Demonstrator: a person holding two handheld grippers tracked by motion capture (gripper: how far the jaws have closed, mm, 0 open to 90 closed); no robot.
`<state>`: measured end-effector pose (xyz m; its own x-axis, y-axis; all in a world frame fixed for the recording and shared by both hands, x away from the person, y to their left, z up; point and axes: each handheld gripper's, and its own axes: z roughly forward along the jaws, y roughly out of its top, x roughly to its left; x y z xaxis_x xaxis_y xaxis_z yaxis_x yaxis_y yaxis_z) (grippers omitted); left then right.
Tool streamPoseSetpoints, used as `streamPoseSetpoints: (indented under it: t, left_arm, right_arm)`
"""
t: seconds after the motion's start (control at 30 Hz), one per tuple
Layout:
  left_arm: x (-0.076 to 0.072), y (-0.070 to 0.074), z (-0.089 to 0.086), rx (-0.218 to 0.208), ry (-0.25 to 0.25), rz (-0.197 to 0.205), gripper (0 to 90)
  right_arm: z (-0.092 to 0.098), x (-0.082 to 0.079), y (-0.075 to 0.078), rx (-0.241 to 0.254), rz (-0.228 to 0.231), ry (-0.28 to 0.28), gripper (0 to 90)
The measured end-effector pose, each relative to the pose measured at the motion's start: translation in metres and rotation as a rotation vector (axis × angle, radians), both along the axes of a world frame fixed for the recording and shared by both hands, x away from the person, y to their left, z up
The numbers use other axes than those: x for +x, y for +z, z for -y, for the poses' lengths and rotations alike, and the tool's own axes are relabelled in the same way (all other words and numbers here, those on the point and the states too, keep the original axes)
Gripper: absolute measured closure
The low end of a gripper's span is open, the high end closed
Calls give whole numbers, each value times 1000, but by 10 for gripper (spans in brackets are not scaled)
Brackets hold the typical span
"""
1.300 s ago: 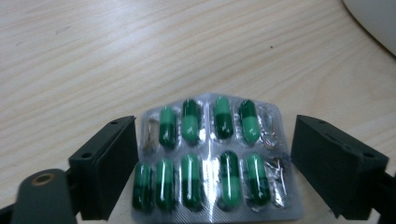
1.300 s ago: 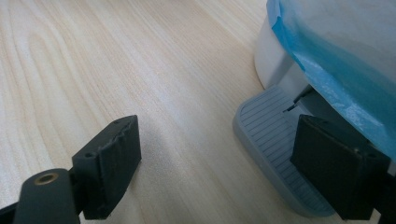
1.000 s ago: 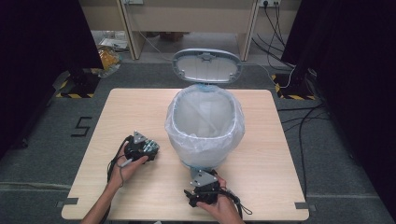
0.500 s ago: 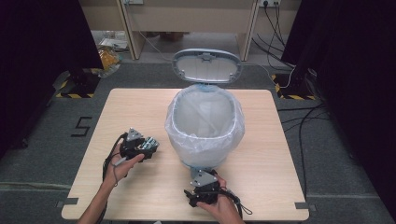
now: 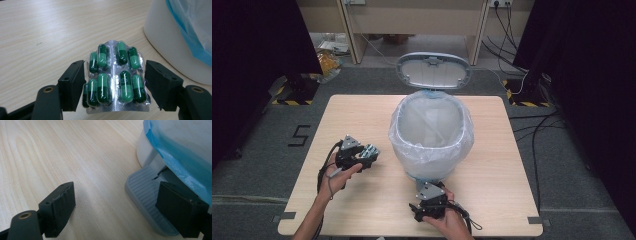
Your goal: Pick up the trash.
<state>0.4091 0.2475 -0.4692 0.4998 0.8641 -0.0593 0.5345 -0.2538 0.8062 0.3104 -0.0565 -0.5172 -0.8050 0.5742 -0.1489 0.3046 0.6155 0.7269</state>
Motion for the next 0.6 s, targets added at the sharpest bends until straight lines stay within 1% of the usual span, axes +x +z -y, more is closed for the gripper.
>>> streamPoseSetpoints:
  t: [0.33,0.5,0.6]
  left_arm:
    - [-4,12,-3,-24,2,29,330]
    - [-8,17,-5,-21,6,43,331]
    - [-11,24,-4,-24,-6,53,334]
  right_arm:
    - [0,0,0,0,1,0,159]
    - [0,0,0,0,0,1,159]
    - [0,0,0,-1,1,4,159]
